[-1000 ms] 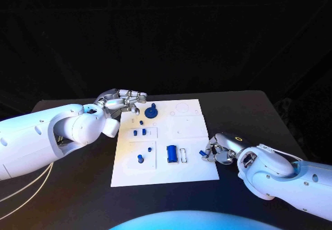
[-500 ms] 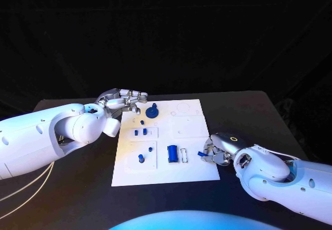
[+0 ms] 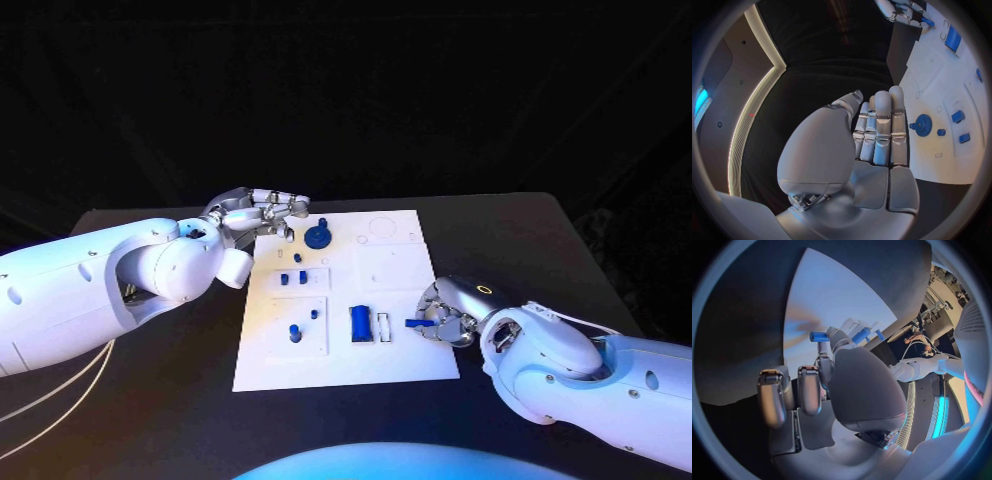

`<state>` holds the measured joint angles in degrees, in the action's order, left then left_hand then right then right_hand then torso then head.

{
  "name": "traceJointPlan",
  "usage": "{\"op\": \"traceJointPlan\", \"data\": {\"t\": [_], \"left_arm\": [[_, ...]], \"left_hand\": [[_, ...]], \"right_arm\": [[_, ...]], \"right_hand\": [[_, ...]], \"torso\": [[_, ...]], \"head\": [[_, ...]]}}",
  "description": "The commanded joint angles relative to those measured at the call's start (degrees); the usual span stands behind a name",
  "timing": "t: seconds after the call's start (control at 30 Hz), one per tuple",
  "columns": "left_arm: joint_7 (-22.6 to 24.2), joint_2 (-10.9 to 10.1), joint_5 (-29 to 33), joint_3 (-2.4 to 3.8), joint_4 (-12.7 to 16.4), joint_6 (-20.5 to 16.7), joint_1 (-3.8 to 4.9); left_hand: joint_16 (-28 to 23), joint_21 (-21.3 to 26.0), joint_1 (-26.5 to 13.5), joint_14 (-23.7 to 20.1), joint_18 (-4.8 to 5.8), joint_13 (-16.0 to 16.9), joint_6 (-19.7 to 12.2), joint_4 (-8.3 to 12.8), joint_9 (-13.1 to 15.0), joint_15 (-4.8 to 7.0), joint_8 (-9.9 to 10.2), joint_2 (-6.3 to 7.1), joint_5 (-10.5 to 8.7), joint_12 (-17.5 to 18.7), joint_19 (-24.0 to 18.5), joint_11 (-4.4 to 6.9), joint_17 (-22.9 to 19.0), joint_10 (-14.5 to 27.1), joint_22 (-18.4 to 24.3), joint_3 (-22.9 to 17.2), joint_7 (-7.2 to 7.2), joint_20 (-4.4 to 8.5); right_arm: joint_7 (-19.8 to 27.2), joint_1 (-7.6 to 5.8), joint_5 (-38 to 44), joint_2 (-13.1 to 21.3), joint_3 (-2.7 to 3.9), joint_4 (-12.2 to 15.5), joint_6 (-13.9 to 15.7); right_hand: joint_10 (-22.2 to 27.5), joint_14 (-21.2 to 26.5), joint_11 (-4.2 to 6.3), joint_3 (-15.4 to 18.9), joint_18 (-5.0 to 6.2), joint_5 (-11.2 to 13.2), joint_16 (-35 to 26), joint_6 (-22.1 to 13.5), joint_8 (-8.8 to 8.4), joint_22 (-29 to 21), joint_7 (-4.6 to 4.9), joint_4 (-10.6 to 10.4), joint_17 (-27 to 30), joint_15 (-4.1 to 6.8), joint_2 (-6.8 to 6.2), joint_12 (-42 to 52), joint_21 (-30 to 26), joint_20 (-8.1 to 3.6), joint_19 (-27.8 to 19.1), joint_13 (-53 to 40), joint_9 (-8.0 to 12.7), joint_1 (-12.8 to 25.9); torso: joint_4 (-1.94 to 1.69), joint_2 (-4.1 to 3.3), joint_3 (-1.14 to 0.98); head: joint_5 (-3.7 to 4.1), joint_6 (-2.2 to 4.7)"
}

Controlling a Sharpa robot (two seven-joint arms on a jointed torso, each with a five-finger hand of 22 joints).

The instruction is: Assemble the parts on the task board

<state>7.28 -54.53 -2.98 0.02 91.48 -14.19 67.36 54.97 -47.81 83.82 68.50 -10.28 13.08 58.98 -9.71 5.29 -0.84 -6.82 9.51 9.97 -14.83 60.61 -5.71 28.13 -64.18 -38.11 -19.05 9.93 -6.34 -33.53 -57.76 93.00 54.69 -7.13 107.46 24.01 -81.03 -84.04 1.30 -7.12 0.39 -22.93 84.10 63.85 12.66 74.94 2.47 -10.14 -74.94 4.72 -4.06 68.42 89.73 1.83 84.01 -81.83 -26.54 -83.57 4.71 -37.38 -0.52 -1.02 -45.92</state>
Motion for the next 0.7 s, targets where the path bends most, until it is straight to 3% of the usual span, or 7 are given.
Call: {"op": "traceJointPlan", "data": {"t": [0.03, 0.33, 0.7], "left_arm": [[0.2, 0.1, 0.3, 0.04, 0.1, 1.0, 0.03], [0.3, 0.1, 0.3, 0.04, 0.2, 1.1, 0.03], [0.2, 0.2, 0.2, 0.04, 0.3, 1.2, 0.03]], "left_hand": [[-0.1, 0.2, -0.5, 0.0, -0.29, 0.1, -0.3, 0.1, -0.1, -0.40, 0.0, -0.09, -0.08, -0.3, 0.2, 0.08, 0.0, 0.5, 0.1, 0.3, 0.04, -0.11], [-0.1, 0.2, -0.5, 0.0, -0.29, 0.1, -0.4, 0.0, -0.1, -0.41, 0.0, -0.11, -0.08, -0.3, 0.2, 0.07, 0.0, 0.6, 0.1, 0.4, 0.05, -0.12], [-0.1, 0.2, -0.5, 0.0, -0.29, 0.1, -0.4, 0.0, -0.1, -0.41, 0.0, -0.11, -0.08, -0.3, 0.2, 0.07, 0.0, 0.6, 0.1, 0.4, 0.05, -0.12]], "right_arm": [[-0.1, -0.21, -7.8, -0.6, 0.03, 0.3, 3.6], [0.4, -0.40, -15.5, -3.6, 0.06, -1.0, 3.0], [0.8, -0.33, -18.9, -6.7, 0.04, -3.3, 1.8]], "right_hand": [[-0.4, -4.0, 0.40, -1.7, -0.39, -1.1, 0.0, 0.1, 0.60, 15.1, 0.07, -0.3, -5.4, 0.38, 0.47, 0.0, 0.3, -0.48, 6.0, 6.7, -0.6, 0.8], [-0.8, -4.0, 0.38, -4.7, -0.39, -1.6, 0.1, 0.1, 0.99, 15.1, 0.06, -1.0, -5.5, 0.39, -0.79, 0.3, 0.3, -0.46, 6.0, 6.4, -1.1, 3.4], [-1.8, -4.2, 0.40, -4.7, -0.39, -1.8, 0.4, 0.9, 1.50, 15.1, -0.03, -4.3, -6.0, 0.38, -1.24, 2.1, 0.3, -0.45, 6.0, 5.1, -1.5, 10.1]], "torso": [[-0.04, -0.07, -0.04], [0.05, -0.07, -0.04], [0.01, -0.11, -0.08]], "head": [[-0.04, 0.05], [-0.15, 0.12], [-0.05, 0.03]]}}
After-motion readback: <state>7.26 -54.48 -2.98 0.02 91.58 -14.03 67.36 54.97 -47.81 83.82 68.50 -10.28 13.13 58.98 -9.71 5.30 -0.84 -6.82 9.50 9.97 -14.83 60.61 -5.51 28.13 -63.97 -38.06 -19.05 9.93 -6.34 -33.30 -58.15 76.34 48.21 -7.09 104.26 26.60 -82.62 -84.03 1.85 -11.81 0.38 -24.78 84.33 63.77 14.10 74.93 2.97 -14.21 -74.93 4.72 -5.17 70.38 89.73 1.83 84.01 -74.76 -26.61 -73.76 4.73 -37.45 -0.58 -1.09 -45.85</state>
